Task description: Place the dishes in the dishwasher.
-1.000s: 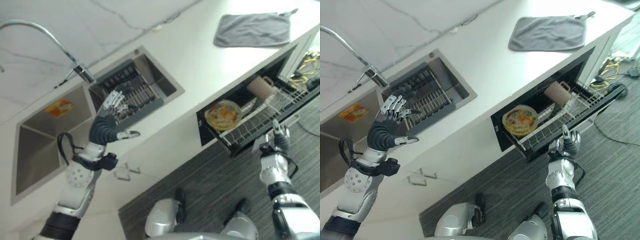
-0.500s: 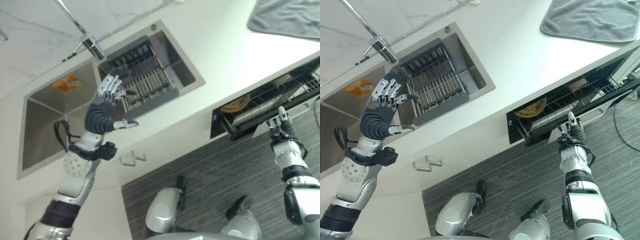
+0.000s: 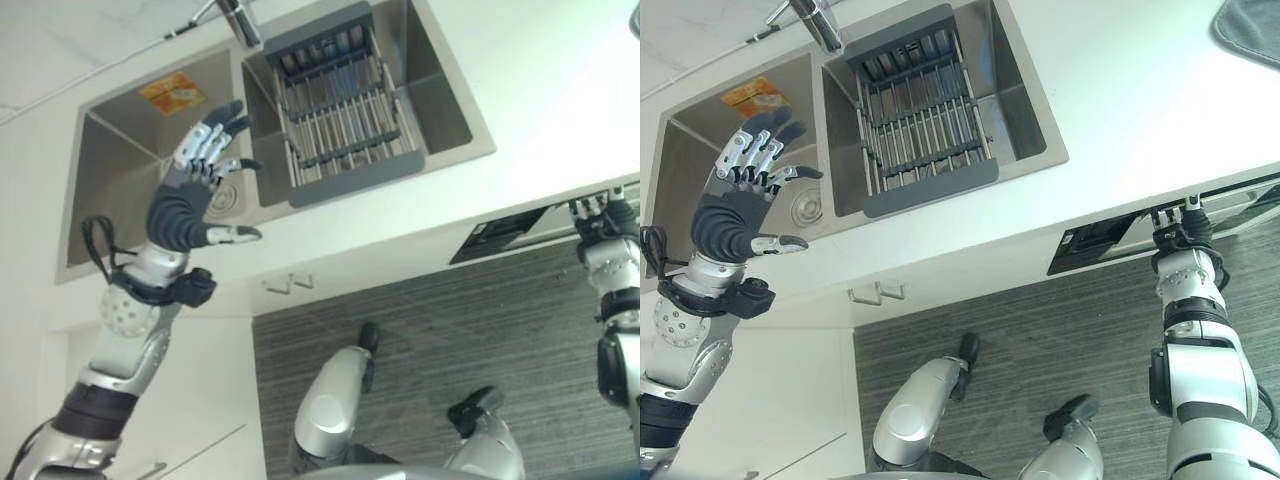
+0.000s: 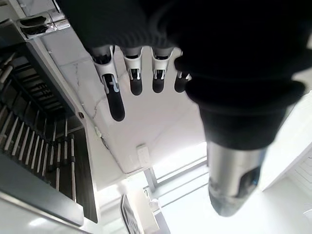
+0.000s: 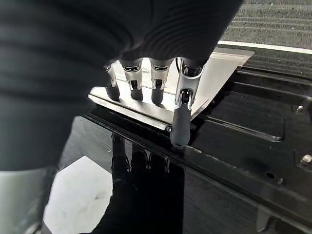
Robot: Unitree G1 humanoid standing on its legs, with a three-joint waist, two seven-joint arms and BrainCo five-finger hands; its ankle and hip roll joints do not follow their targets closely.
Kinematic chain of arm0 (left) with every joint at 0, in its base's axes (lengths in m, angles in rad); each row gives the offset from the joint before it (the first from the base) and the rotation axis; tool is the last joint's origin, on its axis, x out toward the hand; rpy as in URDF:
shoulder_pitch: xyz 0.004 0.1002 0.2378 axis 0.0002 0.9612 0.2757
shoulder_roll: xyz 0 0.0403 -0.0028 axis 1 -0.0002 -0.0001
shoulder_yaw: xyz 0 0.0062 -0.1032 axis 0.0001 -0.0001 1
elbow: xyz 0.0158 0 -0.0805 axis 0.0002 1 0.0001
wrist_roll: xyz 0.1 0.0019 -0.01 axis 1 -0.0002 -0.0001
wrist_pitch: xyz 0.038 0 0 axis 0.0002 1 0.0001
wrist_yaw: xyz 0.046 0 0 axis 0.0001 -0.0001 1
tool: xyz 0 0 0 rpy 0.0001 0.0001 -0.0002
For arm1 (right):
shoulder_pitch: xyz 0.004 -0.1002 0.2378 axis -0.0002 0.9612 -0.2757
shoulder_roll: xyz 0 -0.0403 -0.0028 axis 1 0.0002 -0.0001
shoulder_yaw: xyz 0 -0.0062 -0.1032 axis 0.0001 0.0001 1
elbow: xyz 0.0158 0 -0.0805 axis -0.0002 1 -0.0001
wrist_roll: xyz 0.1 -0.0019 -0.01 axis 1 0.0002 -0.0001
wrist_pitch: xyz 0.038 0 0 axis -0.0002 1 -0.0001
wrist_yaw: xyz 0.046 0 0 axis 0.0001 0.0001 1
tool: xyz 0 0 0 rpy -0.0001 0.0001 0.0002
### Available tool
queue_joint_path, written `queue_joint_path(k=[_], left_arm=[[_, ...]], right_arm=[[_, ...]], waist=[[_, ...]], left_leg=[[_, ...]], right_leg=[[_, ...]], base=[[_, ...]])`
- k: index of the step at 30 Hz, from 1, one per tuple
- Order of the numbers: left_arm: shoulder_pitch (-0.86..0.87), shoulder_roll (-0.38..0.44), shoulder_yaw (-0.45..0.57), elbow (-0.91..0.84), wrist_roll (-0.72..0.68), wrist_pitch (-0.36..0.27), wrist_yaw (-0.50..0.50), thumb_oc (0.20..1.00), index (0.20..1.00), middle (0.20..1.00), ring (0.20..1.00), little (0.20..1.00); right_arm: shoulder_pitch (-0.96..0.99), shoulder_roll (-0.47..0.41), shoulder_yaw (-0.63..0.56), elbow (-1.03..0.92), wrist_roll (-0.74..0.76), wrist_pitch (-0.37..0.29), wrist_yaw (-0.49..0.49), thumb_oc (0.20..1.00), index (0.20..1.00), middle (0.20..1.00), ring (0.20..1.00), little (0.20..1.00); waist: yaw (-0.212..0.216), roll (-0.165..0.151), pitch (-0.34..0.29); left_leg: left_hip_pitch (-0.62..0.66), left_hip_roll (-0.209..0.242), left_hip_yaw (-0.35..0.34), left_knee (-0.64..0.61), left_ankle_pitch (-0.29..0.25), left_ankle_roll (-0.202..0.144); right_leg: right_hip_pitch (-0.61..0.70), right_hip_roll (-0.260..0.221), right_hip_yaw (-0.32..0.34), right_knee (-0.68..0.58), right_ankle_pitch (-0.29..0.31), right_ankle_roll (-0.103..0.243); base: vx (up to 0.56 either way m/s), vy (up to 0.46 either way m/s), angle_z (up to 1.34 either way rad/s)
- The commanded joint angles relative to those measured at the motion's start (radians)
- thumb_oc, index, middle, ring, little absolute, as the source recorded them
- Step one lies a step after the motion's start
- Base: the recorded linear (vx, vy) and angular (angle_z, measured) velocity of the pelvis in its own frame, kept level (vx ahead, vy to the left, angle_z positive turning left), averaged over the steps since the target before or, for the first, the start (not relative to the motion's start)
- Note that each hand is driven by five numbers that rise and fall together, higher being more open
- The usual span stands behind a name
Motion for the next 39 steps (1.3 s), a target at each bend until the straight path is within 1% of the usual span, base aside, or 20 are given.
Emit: queue_joint_path(k=[1, 2, 5, 8, 10, 15, 20, 21, 22, 23, 25, 26, 27, 28, 30, 32, 33, 36, 38, 39], left_arm=[[-0.048, 0.037, 0.017, -0.064, -0.087, -0.048, -0.045, 1.0, 1.0, 1.0, 1.0, 1.0], [-0.061, 0.04, 0.009, -0.063, -0.081, -0.049, -0.04, 1.0, 1.0, 1.0, 1.0, 1.0], [-0.114, 0.049, -0.018, -0.057, -0.088, 0.002, -0.04, 1.0, 1.0, 1.0, 1.0, 1.0], [-0.136, 0.064, -0.026, -0.041, -0.079, 0.021, -0.012, 1.0, 1.0, 1.0, 1.0, 1.0], [-0.138, 0.063, -0.023, -0.034, -0.087, 0.013, -0.015, 1.0, 1.0, 1.0, 1.0, 1.0], [-0.132, 0.067, -0.003, -0.032, -0.081, -0.004, -0.005, 1.0, 1.0, 1.0, 1.0, 1.0], [-0.074, 0.02, 0.034, -0.02, 0.007, -0.052, 0.06, 1.0, 1.0, 1.0, 1.0, 1.0], [-0.011, -0.032, 0.066, -0.023, 0.073, -0.076, 0.105, 1.0, 1.0, 1.0, 1.0, 1.0], [0.018, -0.057, 0.08, -0.021, 0.099, -0.086, 0.116, 1.0, 1.0, 1.0, 1.0, 1.0], [0.033, -0.074, 0.087, -0.018, 0.118, -0.1, 0.125, 1.0, 1.0, 1.0, 1.0, 1.0], [0.09, -0.11, 0.126, -0.027, 0.175, -0.12, 0.189, 1.0, 1.0, 1.0, 1.0, 1.0], [0.112, -0.117, 0.15, -0.032, 0.218, -0.109, 0.279, 1.0, 1.0, 1.0, 1.0, 1.0], [0.12, -0.122, 0.155, -0.027, 0.229, -0.111, 0.309, 1.0, 1.0, 1.0, 1.0, 1.0], [0.137, -0.143, 0.183, -0.011, 0.23, -0.123, 0.384, 1.0, 1.0, 1.0, 1.0, 1.0], [0.16, -0.167, 0.209, 0.0, 0.285, -0.151, 0.435, 1.0, 1.0, 1.0, 1.0, 1.0], [0.174, -0.183, 0.225, 0.0, 0.335, -0.149, 0.469, 1.0, 1.0, 1.0, 1.0, 1.0], [0.18, -0.189, 0.234, -0.003, 0.367, -0.139, 0.497, 1.0, 1.0, 1.0, 1.0, 1.0], [0.211, -0.212, 0.269, -0.012, 0.374, -0.109, 0.528, 1.0, 1.0, 1.0, 1.0, 1.0], [0.243, -0.236, 0.288, -0.019, 0.357, -0.105, 0.497, 1.0, 1.0, 1.0, 1.0, 1.0], [0.281, -0.255, 0.292, -0.02, 0.338, -0.106, 0.434, 1.0, 1.0, 1.0, 1.0, 1.0]], right_arm=[[-0.257, 0.03, 0.125, -0.129, 0.039, -0.026, 0.082, 1.0, 1.0, 1.0, 1.0, 1.0], [-0.266, 0.029, 0.13, -0.126, 0.044, -0.023, 0.086, 1.0, 1.0, 1.0, 1.0, 1.0], [-0.296, 0.042, 0.15, -0.123, 0.023, -0.026, 0.115, 1.0, 1.0, 1.0, 1.0, 1.0], [-0.304, 0.041, 0.165, -0.132, 0.033, -0.031, 0.096, 1.0, 1.0, 1.0, 1.0, 1.0], [-0.289, 0.045, 0.157, -0.136, 0.044, -0.031, 0.077, 1.0, 1.0, 1.0, 1.0, 1.0], [-0.25, 0.051, 0.125, -0.121, 0.0, -0.036, 0.106, 1.0, 1.0, 1.0, 1.0, 1.0], [-0.096, 0.114, 0.081, -0.177, -0.065, -0.129, 0.128, 1.0, 1.0, 1.0, 1.0, 1.0], [0.057, 0.178, 0.041, -0.247, -0.111, -0.216, 0.145, 1.0, 1.0, 1.0, 1.0, 1.0], [0.117, 0.201, 0.027, -0.279, -0.131, -0.23, 0.146, 1.0, 1.0, 1.0, 1.0, 1.0], [0.152, 0.211, 0.015, -0.297, -0.13, -0.245, 0.147, 1.0, 1.0, 1.0, 1.0, 1.0], [0.295, 0.237, -0.03, -0.326, -0.173, -0.292, 0.141, 1.0, 1.0, 1.0, 1.0, 1.0], [0.346, 0.242, -0.052, -0.324, -0.205, -0.287, 0.123, 1.0, 1.0, 1.0, 1.0, 1.0], [0.365, 0.251, -0.054, -0.325, -0.21, -0.285, 0.12, 1.0, 1.0, 1.0, 1.0, 1.0], [0.419, 0.273, -0.067, -0.31, -0.221, -0.27, 0.117, 1.0, 1.0, 1.0, 1.0, 1.0], [0.464, 0.297, -0.078, -0.297, -0.22, -0.26, 0.124, 1.0, 1.0, 1.0, 1.0, 1.0], [0.501, 0.317, -0.081, -0.286, -0.245, -0.244, 0.127, 1.0, 1.0, 1.0, 1.0, 1.0], [0.522, 0.329, -0.081, -0.277, -0.275, -0.235, 0.108, 1.0, 1.0, 1.0, 1.0, 1.0], [0.604, 0.344, -0.084, -0.242, -0.286, -0.199, 0.077, 1.0, 1.0, 1.0, 1.0, 1.0], [0.646, 0.35, -0.087, -0.23, -0.324, -0.185, 0.073, 1.0, 1.0, 1.0, 1.0, 1.0], [0.681, 0.361, -0.084, -0.227, -0.338, -0.182, 0.068, 1.0, 1.0, 1.0, 1.0, 1.0]], waist=[[0.053, -0.023, -0.008], [0.053, -0.025, -0.006], [0.053, -0.038, 0.002], [0.051, -0.05, 0.009], [0.049, -0.055, 0.013], [0.047, -0.058, 0.009], [0.028, -0.063, -0.002], [0.007, -0.06, -0.016], [-0.004, -0.062, -0.028], [-0.011, -0.059, -0.029], [-0.037, -0.054, -0.058], [-0.047, -0.053, -0.074], [-0.052, -0.053, -0.081], [-0.065, -0.059, -0.108], [-0.072, -0.067, -0.134], [-0.081, -0.075, -0.163], [-0.086, -0.078, -0.182], [-0.105, -0.088, -0.238], [-0.112, -0.09, -0.258], [-0.118, -0.091, -0.267]], left_leg=[[-0.056, 0.012, -0.02, 0.054, -0.041, -0.015], [-0.06, 0.012, -0.021, 0.057, -0.041, -0.014], [-0.076, 0.012, -0.022, 0.063, -0.039, -0.013], [-0.085, 0.016, -0.017, 0.067, -0.036, -0.015], [-0.087, 0.018, -0.017, 0.068, -0.035, -0.015], [-0.075, 0.021, -0.01, 0.039, -0.025, -0.017], [-0.04, 0.027, 0.002, 0.006, -0.019, -0.02], [-0.017, 0.033, 0.017, -0.009, -0.006, -0.012], [0.006, 0.036, 0.015, -0.017, -0.025, -0.018], [0.008, 0.039, 0.026, -0.022, -0.01, -0.012], [0.051, 0.046, 0.037, -0.057, -0.012, -0.017], [0.077, 0.047, 0.04, -0.078, -0.013, -0.021], [0.092, 0.047, 0.041, -0.091, -0.012, -0.023], [0.129, 0.047, 0.045, -0.118, -0.016, -0.028], [0.16, 0.049, 0.048, -0.137, -0.019, -0.034], [0.191, 0.053, 0.052, -0.158, -0.023, -0.041], [0.209, 0.054, 0.054, -0.169, -0.024, -0.045], [0.263, 0.062, 0.064, -0.201, -0.027, -0.059], [0.291, 0.068, 0.07, -0.223, -0.024, -0.07], [0.314, 0.074, 0.073, -0.239, -0.02, -0.078]], right_leg=[[0.022, 0.001, 0.113, 0.064, -0.118, 0.057], [0.02, 0.005, 0.115, 0.064, -0.116, 0.057], [0.017, 0.018, 0.12, 0.056, -0.111, 0.056], [0.017, 0.032, 0.12, 0.052, -0.111, 0.057], [0.02, 0.038, 0.121, 0.045, -0.109, 0.056], [0.033, 0.053, 0.117, 0.02, -0.107, 0.057], [0.058, 0.077, 0.123, -0.019, -0.104, 0.055], [0.069, 0.082, 0.122, -0.043, -0.086, 0.043], [0.083, 0.091, 0.137, -0.053, -0.1, 0.052], [0.081, 0.091, 0.132, -0.061, -0.087, 0.044], [0.108, 0.101, 0.139, -0.093, -0.089, 0.05], [0.13, 0.109, 0.141, -0.116, -0.091, 0.053], [0.141, 0.113, 0.144, -0.127, -0.089, 0.054], [0.169, 0.125, 0.15, -0.154, -0.091, 0.053], [0.196, 0.135, 0.152, -0.18, -0.089, 0.05], [0.221, 0.146, 0.155, -0.205, -0.087, 0.045], [0.237, 0.153, 0.157, -0.221, -0.086, 0.041], [0.279, 0.172, 0.166, -0.258, -0.084, 0.027], [0.304, 0.182, 0.163, -0.281, -0.083, 0.018], [0.323, 0.192, 0.161, -0.294, -0.083, 0.011]], base=[[-0.01, -0.035, 0.02], [0.0, -0.034, 0.03], [-0.02, -0.046, 0.05], [-0.06, -0.045, 0.04], [-0.06, -0.045, -0.02], [-0.06, -0.031, 0.01], [-0.08, -0.015, -0.03], [-0.05, 0.001, -0.2], [-0.13, 0.015, -0.19], [-0.05, 0.005, -0.13], [-0.09, 0.015, -0.12], [-0.03, -0.007, -0.18], [-0.05, -0.056, -0.16], [-0.04, -0.069, -0.09], [-0.03, -0.093, -0.04], [0.0, -0.074, 0.0], [0.01, -0.053, 0.02], [0.02, -0.03, 0.1], [-0.02, -0.037, 0.18], [-0.06, -0.052, 0.15]])
